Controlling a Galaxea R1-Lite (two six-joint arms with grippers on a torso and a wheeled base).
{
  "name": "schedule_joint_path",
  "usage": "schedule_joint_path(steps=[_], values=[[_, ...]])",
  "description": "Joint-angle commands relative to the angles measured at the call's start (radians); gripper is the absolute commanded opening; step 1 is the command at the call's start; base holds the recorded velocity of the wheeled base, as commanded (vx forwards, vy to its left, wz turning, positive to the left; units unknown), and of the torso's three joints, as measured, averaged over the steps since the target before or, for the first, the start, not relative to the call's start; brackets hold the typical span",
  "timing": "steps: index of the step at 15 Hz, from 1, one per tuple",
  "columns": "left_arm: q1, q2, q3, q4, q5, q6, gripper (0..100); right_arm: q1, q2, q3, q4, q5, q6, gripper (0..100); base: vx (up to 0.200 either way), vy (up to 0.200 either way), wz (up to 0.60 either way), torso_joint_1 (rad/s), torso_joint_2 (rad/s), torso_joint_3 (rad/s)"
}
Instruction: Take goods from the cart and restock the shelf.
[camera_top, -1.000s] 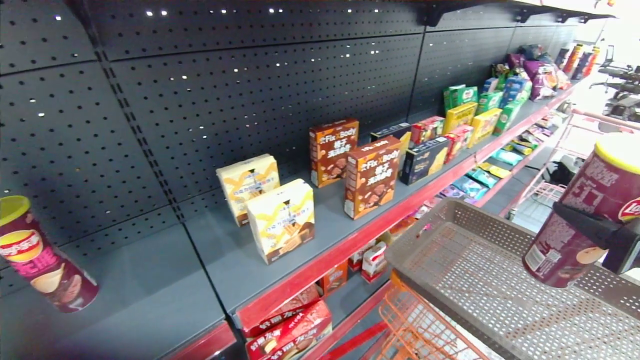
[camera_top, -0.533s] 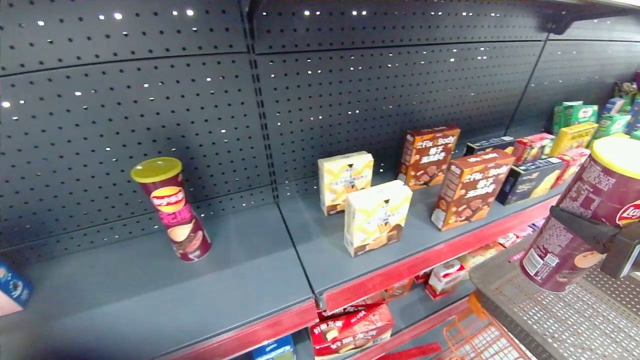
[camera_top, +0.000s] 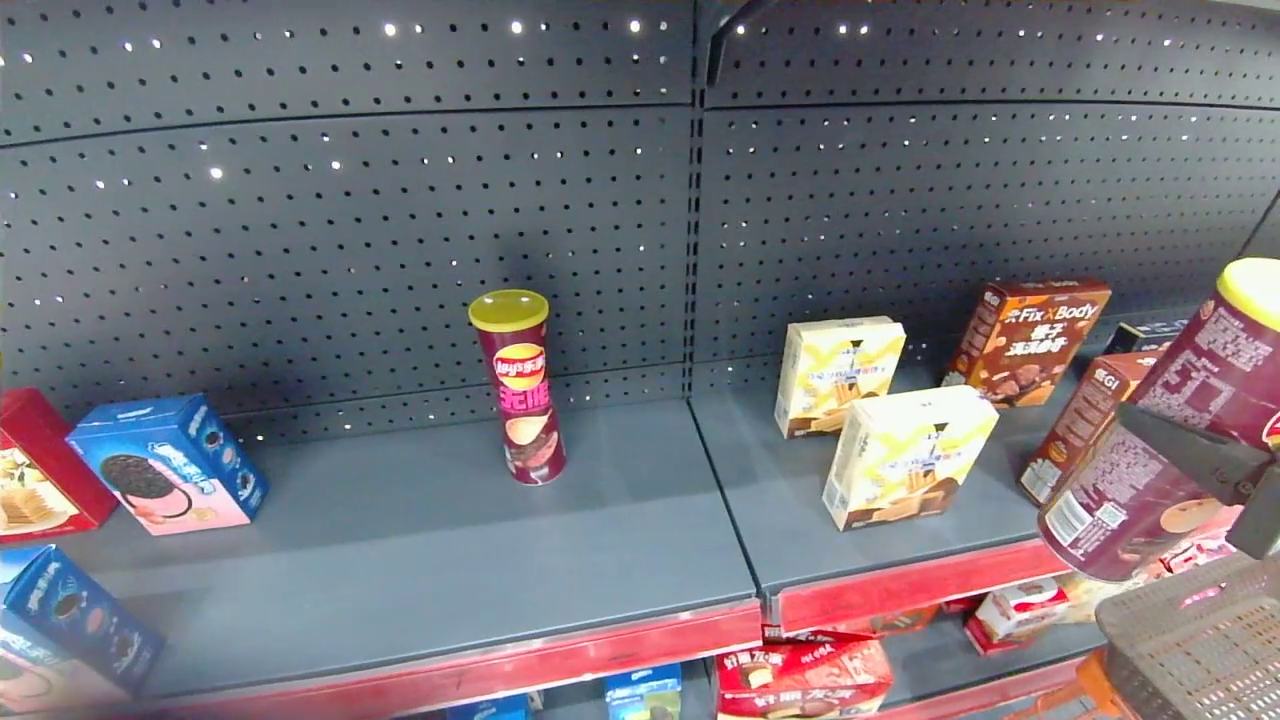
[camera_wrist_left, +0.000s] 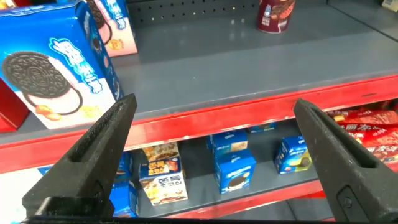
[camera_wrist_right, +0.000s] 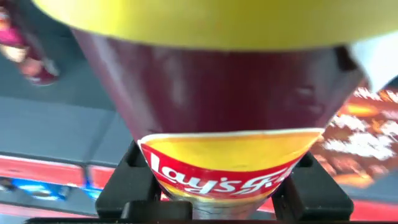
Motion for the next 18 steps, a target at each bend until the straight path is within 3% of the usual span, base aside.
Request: schedule_joint_path(steps=[1, 6, 10, 11, 12, 13, 14, 15, 17, 18], values=[[0.000, 0.001, 0.000, 0.000, 0.000, 0.000, 100, 0.045, -0.076, -0.002, 0.004, 0.007, 0.003, 0, 0.000, 0.000, 0.00, 0.000, 0.00, 0.000], [0.000, 0.001, -0.001, 0.000, 0.000, -0.001, 100, 0.074, -0.211, 0.062, 0.101, -0.016, -0.046, 0, 0.000, 0.000, 0.00, 0.000, 0.00, 0.000], [0.000, 0.001, 0.000, 0.000, 0.000, 0.000, 100, 0.072, -0.274, 0.075, 0.192, -0.074, 0.021, 0, 0.000, 0.000, 0.00, 0.000, 0.00, 0.000], [0.000, 0.001, 0.000, 0.000, 0.000, -0.001, 100, 0.085, -0.294, 0.062, 0.204, -0.134, 0.023, 0, 0.000, 0.000, 0.00, 0.000, 0.00, 0.000], [0.000, 0.001, 0.000, 0.000, 0.000, 0.000, 100, 0.106, -0.297, 0.070, 0.195, -0.262, 0.025, 0, 0.000, 0.000, 0.00, 0.000, 0.00, 0.000], [0.000, 0.001, 0.000, 0.000, 0.000, 0.000, 100, 0.106, -0.297, 0.070, 0.195, -0.262, 0.025, 0, 0.000, 0.000, 0.00, 0.000, 0.00, 0.000], [0.000, 0.001, 0.000, 0.000, 0.000, 0.000, 100, 0.131, -0.291, 0.095, 0.169, -0.460, 0.023, 0, 0.000, 0.000, 0.00, 0.000, 0.00, 0.000], [0.000, 0.001, 0.000, 0.000, 0.000, 0.000, 100, 0.138, -0.293, 0.105, 0.158, -0.486, 0.005, 0, 0.000, 0.000, 0.00, 0.000, 0.00, 0.000], [0.000, 0.001, 0.000, 0.000, 0.000, 0.000, 100, 0.149, -0.332, 0.165, 0.093, -0.440, -0.087, 0, 0.000, 0.000, 0.00, 0.000, 0.00, 0.000], [0.000, 0.001, 0.000, 0.000, 0.000, 0.000, 100, 0.083, -0.362, 0.200, 0.063, -0.321, -0.094, 0, 0.000, 0.000, 0.00, 0.000, 0.00, 0.000]])
